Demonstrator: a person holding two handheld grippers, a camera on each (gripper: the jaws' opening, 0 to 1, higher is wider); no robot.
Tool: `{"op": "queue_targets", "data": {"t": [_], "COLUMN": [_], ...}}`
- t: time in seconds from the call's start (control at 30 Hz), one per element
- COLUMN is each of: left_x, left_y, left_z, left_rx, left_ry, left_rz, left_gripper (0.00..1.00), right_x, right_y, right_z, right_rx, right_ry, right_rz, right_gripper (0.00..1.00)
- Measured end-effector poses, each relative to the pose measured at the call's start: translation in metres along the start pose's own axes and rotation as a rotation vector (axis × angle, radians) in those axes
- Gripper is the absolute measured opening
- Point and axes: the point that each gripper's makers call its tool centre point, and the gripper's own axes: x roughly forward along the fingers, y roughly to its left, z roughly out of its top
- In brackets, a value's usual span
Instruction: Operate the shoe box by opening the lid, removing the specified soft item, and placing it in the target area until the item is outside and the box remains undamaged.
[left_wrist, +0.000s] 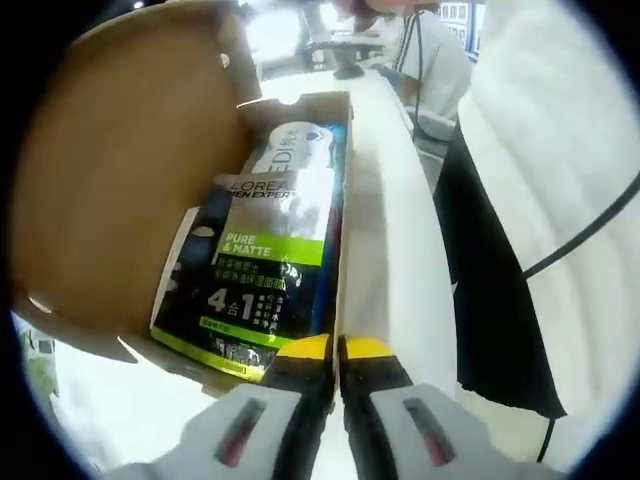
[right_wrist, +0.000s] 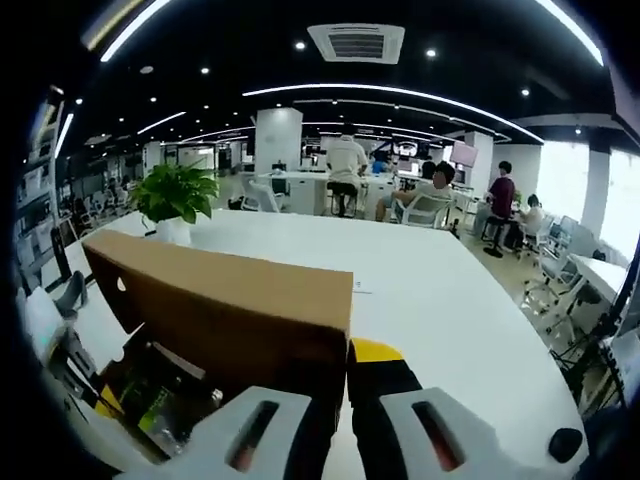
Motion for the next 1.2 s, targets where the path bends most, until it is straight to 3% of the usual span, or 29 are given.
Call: {"op": "queue_targets", "data": {"t": [0.3,1.03,1.2], "left_x": [0.000,0.000,0.001], "left_y": [0.000,0.001,0.001], "left_z": [0.000,0.000,0.000], "left_rx": [0.006,0.015,0.025], "left_ry": [-0.007,-0.013,-0.001], "left_rz": [-0.001,0.014,-0.024], "left_gripper": [0.02,0.02,0.00], "right_x": [0.005,0.022,0.026], "right_y": [-0.002,-0.004,-0.004], "right_z": [0.002,0.008,0.009], "right_rx": [0.086,0.040,0.024], "right_ry": [-0.015,-0.062,-0.039], "right_rz": [0.025,0.011,0.032], "right_gripper": [0.00,0.00,0.00]}}
